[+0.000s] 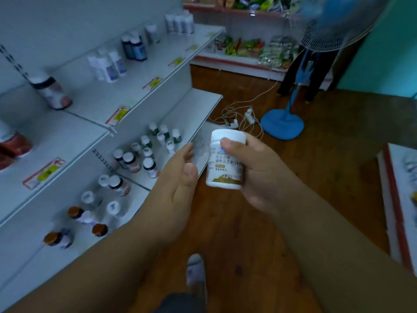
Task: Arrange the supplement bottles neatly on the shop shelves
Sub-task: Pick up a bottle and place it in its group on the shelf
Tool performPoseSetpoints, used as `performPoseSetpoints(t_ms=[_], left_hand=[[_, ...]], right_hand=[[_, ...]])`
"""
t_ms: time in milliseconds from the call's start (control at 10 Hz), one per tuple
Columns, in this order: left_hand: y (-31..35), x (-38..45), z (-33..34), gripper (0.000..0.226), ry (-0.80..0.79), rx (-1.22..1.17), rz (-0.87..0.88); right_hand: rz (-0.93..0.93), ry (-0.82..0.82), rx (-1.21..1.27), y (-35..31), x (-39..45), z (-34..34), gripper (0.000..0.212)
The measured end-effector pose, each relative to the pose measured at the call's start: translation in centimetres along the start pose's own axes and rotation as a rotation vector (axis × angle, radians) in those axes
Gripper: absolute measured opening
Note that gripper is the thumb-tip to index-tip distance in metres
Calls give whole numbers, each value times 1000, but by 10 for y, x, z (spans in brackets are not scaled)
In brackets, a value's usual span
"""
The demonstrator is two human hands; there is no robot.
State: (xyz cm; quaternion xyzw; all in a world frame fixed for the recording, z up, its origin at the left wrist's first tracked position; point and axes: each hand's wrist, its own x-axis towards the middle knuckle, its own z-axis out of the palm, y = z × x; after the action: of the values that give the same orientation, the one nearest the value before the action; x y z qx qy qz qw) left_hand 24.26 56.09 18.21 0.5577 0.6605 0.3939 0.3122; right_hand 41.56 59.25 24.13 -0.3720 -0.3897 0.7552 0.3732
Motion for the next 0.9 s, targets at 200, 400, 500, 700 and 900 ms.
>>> performPoseSetpoints(t_ms=[200,400,500,700,900], left_hand=[[17,88,21,85,-142,0,177],[76,156,53,64,-257,114,314],[93,209,78,51,-292,113,338],[123,325,139,84,-294,176,228],[127,403,129,85,-89,325,69]], right_hand=[[-116,75,-36,-56,71,-34,65],[-171,233,-94,-107,128,-87,65],[-171,265,-248,-133,154,-115,61],[-247,254,-417,-208,250,-197,56],[-203,-42,-458,-266,363,-205,48]])
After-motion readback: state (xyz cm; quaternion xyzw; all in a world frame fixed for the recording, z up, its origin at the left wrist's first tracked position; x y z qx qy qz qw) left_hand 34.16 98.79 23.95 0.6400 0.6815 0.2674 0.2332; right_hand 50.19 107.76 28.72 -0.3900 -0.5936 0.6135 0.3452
